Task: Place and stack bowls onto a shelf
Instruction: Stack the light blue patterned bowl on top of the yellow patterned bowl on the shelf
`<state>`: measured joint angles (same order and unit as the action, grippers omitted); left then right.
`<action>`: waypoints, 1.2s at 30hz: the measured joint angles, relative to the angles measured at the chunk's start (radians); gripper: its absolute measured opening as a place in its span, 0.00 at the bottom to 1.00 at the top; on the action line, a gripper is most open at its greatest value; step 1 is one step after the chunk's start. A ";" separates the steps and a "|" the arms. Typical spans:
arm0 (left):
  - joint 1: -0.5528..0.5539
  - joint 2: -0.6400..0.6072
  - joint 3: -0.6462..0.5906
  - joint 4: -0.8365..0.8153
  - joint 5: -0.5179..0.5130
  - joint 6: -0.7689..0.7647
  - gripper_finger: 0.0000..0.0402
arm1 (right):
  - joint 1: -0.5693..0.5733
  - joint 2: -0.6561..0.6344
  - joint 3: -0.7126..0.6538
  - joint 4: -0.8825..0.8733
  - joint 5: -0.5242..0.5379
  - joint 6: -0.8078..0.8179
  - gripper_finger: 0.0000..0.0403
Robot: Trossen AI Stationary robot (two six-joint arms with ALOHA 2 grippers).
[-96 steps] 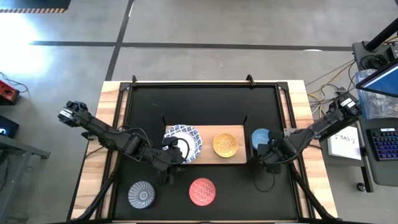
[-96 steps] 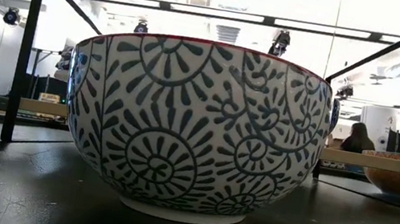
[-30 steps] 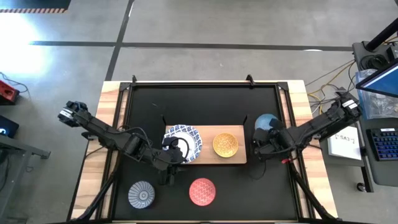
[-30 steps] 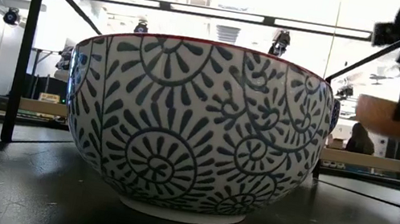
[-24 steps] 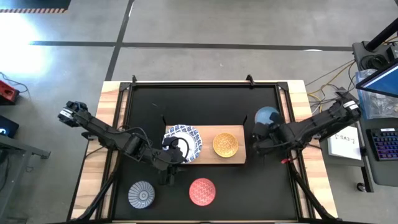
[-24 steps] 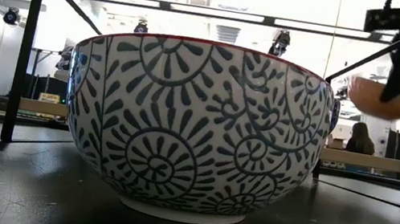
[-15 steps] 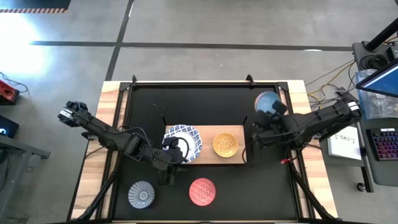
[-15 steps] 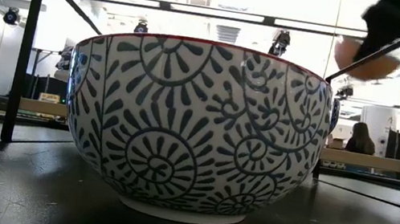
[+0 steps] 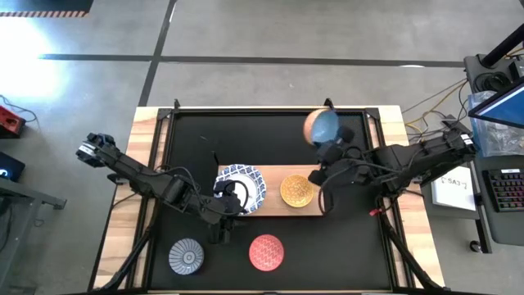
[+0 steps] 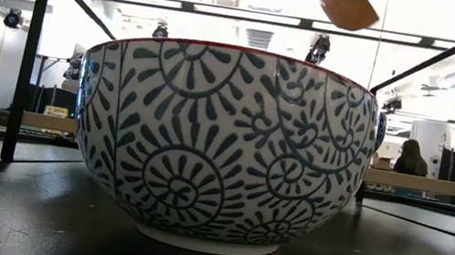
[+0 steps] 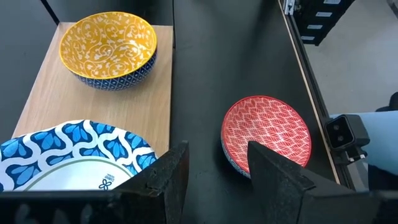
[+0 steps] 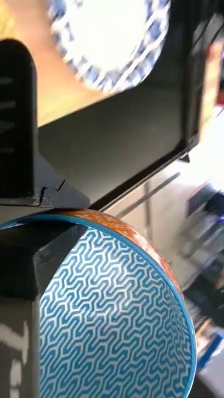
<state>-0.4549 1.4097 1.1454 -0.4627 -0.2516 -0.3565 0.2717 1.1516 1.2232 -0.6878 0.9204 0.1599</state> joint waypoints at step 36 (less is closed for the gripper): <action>0.004 -0.004 0.000 -0.012 0.034 0.023 0.36 | 0.000 0.290 -0.035 0.206 -0.383 0.028 0.03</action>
<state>-0.4508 1.4055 1.1454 -0.4751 -0.2176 -0.3332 0.2722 1.4418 1.1881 -0.4820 0.5375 0.1875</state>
